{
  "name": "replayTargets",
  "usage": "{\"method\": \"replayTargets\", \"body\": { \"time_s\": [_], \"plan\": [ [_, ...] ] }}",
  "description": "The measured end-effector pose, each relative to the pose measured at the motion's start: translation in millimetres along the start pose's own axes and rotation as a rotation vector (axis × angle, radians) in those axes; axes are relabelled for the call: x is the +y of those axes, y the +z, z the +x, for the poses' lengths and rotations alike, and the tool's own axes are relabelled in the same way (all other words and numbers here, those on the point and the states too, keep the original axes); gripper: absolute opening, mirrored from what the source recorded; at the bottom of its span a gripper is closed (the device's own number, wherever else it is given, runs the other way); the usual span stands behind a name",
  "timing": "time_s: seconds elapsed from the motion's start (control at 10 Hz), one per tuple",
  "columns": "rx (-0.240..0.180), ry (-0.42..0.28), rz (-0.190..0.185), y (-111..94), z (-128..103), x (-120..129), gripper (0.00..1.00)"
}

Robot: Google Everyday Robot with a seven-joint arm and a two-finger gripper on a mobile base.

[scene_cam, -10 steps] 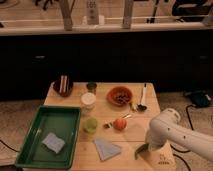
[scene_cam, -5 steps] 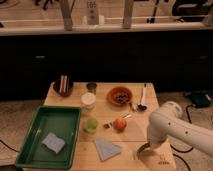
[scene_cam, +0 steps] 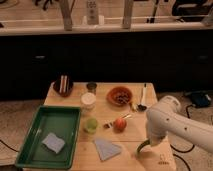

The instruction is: Place pepper in plastic cup

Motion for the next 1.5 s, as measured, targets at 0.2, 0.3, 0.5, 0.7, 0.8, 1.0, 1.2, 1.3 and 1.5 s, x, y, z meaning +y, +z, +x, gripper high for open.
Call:
{"method": "replayTargets", "body": {
  "time_s": [0.2,0.3,0.5,0.7,0.8,1.0,1.2,1.3,1.5],
  "plan": [
    [0.014,-0.018,0.005,-9.0,-5.2,-4.3,0.03],
    [0.016,-0.023,0.002,-12.2,-7.4,-3.8,0.03],
    [0.028,-0.040,0.004,-26.8,-16.2,-8.4,0.03],
    [0.041,-0.052,0.004,-34.4,-22.3,-10.6,0.03],
    [0.046,-0.061,0.003,-36.8,-26.0,-12.4,0.03],
    [0.060,-0.075,0.004,-43.8,-31.0,-15.7,0.03],
    [0.076,-0.089,0.002,-50.8,-36.5,-19.7,0.03],
    [0.082,-0.096,0.001,-52.6,-40.4,-21.8,0.03],
    [0.099,-0.116,0.000,-58.3,-51.5,-27.6,0.03]
  ]
}}
